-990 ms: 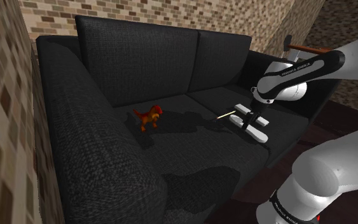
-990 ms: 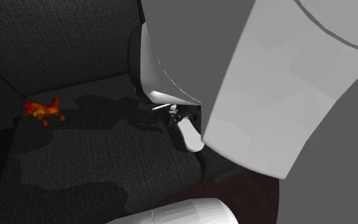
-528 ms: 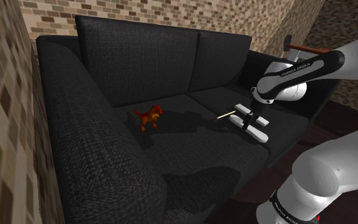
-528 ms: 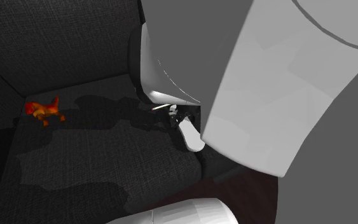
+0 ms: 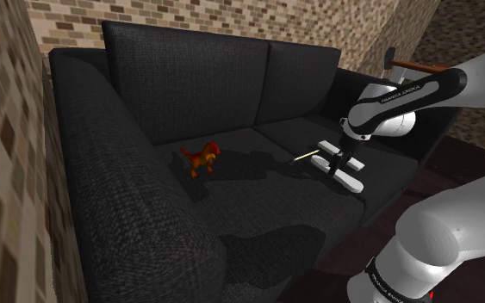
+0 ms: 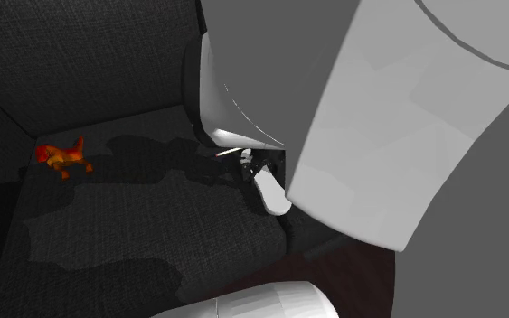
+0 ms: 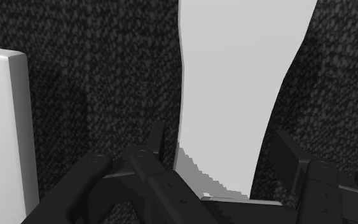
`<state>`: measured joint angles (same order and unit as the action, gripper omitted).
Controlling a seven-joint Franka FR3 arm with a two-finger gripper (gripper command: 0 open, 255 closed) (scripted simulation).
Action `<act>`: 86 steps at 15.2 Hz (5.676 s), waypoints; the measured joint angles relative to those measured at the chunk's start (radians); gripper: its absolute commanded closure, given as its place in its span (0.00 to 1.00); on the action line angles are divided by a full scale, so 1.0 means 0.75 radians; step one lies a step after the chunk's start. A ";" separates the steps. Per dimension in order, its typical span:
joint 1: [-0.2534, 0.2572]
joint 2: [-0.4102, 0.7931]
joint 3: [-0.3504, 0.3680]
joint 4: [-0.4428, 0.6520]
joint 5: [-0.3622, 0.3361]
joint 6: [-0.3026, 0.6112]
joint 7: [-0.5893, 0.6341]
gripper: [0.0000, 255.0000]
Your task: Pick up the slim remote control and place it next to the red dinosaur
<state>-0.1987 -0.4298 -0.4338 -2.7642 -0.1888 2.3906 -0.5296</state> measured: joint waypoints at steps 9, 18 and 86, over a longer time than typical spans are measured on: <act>-0.013 -0.116 0.039 0.073 -0.004 -0.187 0.019 1.00; -0.017 -0.208 0.078 0.178 0.006 -0.383 0.030 1.00; 0.270 0.011 0.753 0.417 0.359 -0.408 0.733 1.00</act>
<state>0.0035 -0.4214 0.1312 -2.4514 0.0803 2.0846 0.0201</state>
